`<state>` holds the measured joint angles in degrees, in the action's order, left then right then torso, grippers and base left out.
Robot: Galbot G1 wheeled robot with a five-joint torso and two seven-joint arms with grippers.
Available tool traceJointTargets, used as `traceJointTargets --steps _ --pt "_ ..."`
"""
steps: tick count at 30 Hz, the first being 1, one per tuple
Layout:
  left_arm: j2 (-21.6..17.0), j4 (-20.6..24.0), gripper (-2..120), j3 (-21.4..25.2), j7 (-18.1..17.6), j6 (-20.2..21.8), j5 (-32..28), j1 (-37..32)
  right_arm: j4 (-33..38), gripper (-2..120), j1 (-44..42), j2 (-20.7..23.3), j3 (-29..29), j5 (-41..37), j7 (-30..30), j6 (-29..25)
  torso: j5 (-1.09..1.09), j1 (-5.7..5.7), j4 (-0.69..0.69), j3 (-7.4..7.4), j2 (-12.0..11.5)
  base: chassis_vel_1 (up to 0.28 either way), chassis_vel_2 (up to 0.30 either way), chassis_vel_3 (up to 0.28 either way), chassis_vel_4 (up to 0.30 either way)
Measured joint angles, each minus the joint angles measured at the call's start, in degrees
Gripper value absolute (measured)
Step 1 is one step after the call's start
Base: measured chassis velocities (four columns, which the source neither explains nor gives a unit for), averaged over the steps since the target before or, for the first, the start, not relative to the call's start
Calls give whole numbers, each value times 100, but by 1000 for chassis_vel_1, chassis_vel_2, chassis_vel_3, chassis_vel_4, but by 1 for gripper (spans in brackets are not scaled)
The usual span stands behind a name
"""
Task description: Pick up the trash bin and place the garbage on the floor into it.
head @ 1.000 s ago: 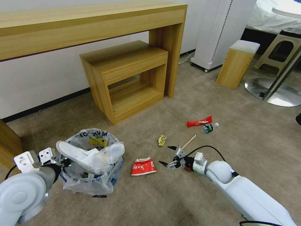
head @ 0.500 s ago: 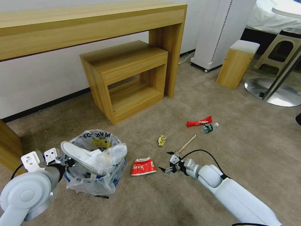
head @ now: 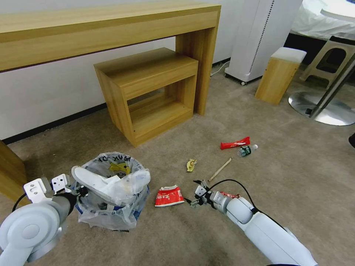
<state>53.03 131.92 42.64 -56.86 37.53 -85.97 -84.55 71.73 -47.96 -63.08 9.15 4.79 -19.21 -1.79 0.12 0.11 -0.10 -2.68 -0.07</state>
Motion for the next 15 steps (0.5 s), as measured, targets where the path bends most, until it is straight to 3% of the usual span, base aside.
traceJointTargets --steps 8,15 --pt "2 9 0 0 31 0 12 -16 -413 100 49 -379 -43 844 -16 -354 1 0 0 0 0 0 0 0 0" --pt "-1 10 0 1 53 0 32 -21 -631 100 138 -592 -12 942 -33 -521 0 0 0 0 0 0 0 0 0"
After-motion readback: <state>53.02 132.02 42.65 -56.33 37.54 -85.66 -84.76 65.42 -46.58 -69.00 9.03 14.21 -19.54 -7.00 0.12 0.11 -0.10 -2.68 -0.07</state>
